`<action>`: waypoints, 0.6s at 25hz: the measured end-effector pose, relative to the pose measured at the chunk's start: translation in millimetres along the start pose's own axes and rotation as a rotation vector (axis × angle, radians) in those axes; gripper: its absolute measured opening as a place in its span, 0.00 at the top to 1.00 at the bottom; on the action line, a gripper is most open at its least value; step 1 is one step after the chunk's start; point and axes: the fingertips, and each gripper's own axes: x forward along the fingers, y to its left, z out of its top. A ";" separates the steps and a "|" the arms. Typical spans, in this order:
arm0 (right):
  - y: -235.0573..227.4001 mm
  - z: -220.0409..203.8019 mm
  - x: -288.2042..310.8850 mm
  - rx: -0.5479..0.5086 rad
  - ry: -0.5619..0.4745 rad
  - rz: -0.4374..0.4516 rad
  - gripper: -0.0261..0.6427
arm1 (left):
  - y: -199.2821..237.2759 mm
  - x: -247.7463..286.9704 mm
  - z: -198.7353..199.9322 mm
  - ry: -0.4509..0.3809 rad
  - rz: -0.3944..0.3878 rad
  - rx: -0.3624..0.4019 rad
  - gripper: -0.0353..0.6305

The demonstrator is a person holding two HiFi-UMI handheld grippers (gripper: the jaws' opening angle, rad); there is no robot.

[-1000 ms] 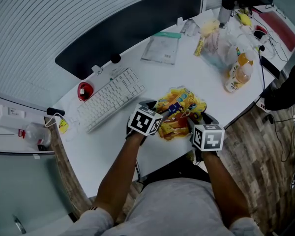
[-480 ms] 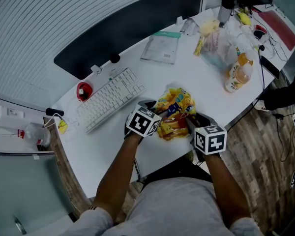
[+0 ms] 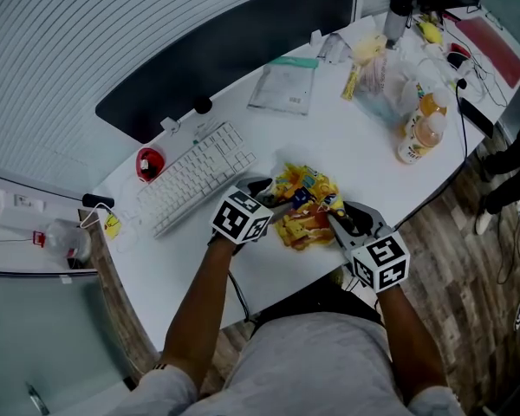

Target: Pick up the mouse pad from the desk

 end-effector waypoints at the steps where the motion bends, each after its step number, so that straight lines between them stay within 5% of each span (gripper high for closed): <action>1: 1.4 1.8 -2.4 -0.013 -0.016 0.018 0.77 | -0.4 -1.8 1.0 -0.011 -0.017 -0.003 0.48; 10: 11.2 19.5 -26.6 -0.012 -0.149 0.205 0.78 | -26.6 -20.3 18.6 -0.163 -0.270 -0.027 0.46; 15: 8.9 26.7 -34.5 -0.007 -0.188 0.222 0.78 | -44.7 -23.5 26.6 -0.181 -0.298 0.028 0.49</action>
